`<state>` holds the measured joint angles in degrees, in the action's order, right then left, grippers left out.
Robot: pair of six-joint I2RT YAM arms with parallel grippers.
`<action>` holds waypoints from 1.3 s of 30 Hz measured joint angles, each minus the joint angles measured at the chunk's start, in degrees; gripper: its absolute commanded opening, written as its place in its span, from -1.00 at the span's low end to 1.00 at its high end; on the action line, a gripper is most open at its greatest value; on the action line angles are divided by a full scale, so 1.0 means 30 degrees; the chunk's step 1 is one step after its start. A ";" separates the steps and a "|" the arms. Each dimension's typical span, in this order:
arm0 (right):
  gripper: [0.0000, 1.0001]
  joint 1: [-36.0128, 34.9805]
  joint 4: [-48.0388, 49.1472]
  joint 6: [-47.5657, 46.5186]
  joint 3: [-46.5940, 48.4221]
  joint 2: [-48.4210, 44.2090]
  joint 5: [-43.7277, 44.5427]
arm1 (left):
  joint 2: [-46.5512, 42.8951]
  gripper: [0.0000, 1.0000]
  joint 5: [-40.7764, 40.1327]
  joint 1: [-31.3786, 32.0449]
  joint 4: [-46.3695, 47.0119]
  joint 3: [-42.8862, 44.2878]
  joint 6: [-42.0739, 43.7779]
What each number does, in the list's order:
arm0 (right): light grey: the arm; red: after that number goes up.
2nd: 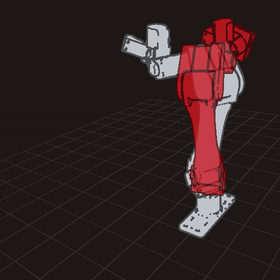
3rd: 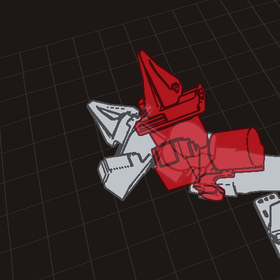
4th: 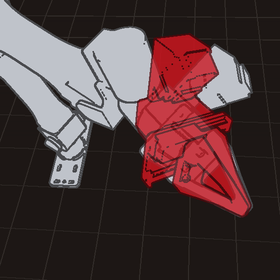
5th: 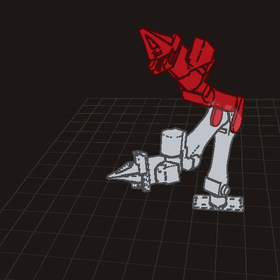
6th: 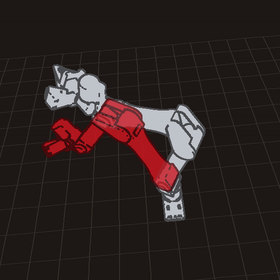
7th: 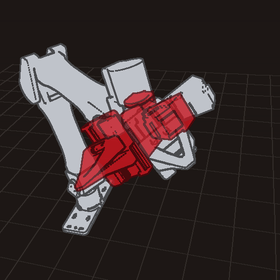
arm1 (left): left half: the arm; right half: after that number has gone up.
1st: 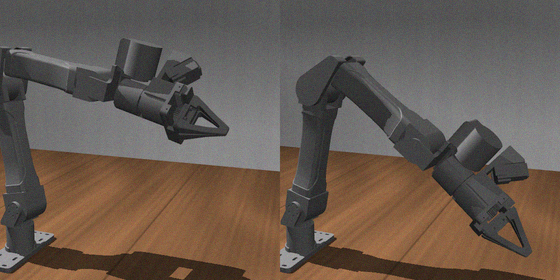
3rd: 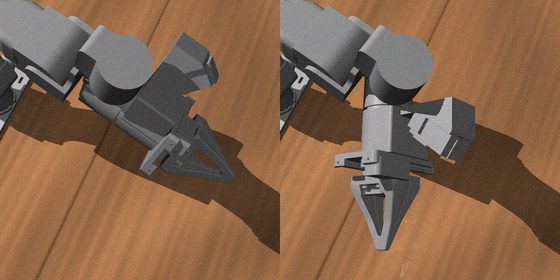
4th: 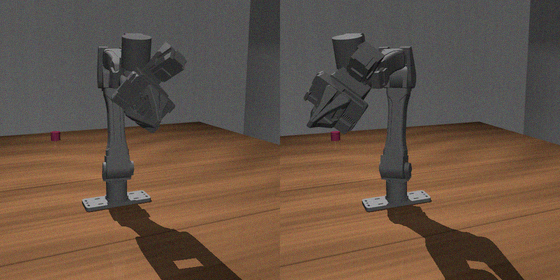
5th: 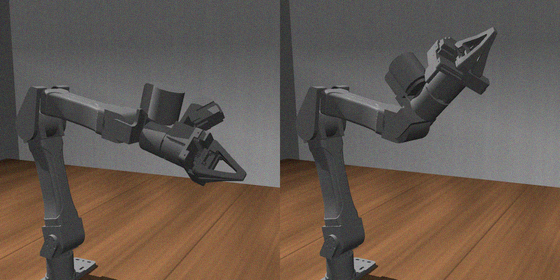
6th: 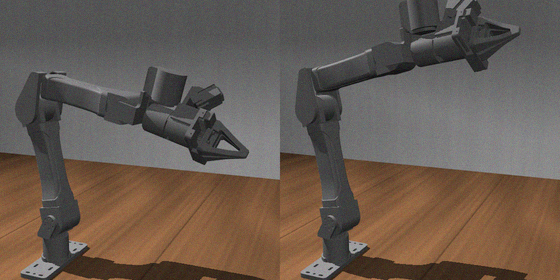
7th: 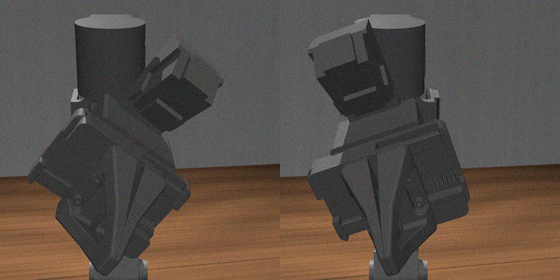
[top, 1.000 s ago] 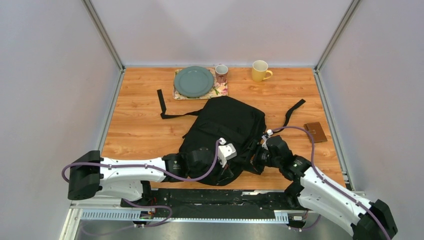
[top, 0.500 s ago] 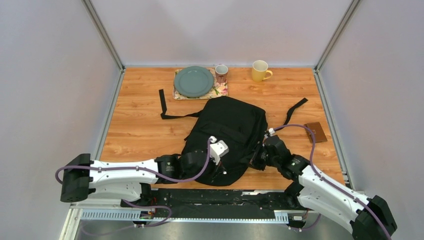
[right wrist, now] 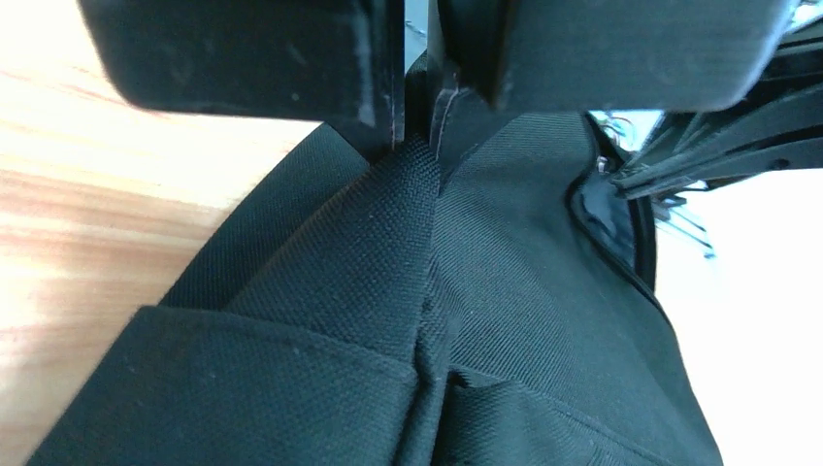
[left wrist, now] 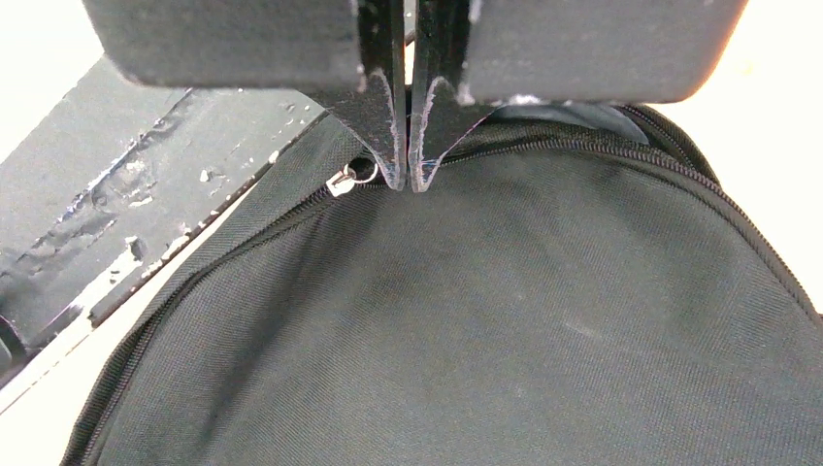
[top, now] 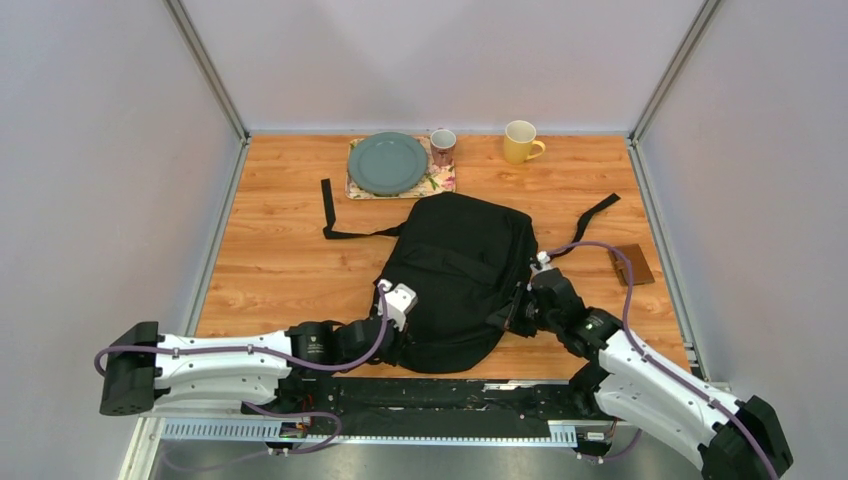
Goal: Pack the student bag
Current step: Zip the student bag at the center of the board.
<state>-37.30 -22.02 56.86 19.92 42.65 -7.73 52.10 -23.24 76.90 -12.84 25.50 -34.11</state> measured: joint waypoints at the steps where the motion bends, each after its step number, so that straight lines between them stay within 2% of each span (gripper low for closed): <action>1: -1.00 0.0007 0.0000 -0.0510 0.0175 0.0357 -0.0102 | -0.0073 -1.00 0.0073 0.0000 0.0102 -0.0087 0.0044; 6: -1.00 0.0153 -0.0721 -0.3628 0.1953 0.2783 -0.0408 | 0.0481 -1.00 0.1559 0.0000 0.1122 -0.0270 0.1107; 12: -1.00 0.0211 -0.2477 -0.7315 0.4364 0.6324 -0.0240 | 0.3337 -1.00 0.4401 0.0000 0.2368 0.0306 0.2259; 16: -1.00 0.0138 -0.3045 -0.9078 0.5275 0.7730 0.0102 | 0.4211 -1.00 0.5610 0.0095 0.3468 0.0488 0.2572; 27: -1.00 -0.2120 -0.4524 -1.2043 0.9384 1.2335 0.1800 | 0.5690 -1.00 0.7614 0.0219 0.5093 0.1566 0.2871; 33: -1.00 -0.2827 -0.4328 -1.3478 1.1468 1.4761 0.1938 | 0.6535 -1.00 0.7242 0.0306 0.5085 0.2295 0.2463; 35: -0.87 -0.2856 -0.4299 -1.3777 1.2050 1.5293 0.2106 | 0.6601 -1.00 0.6739 0.0321 0.5064 0.2310 0.2244; 39: -0.42 -0.2834 -0.4459 -1.3763 1.3005 1.5919 0.3067 | 0.6623 -1.00 0.5778 0.0328 0.5078 0.2310 0.1880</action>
<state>-45.80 -35.40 15.57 58.94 90.41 1.48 71.96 -5.91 77.89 2.39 32.42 -28.47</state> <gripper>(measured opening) 0.171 0.007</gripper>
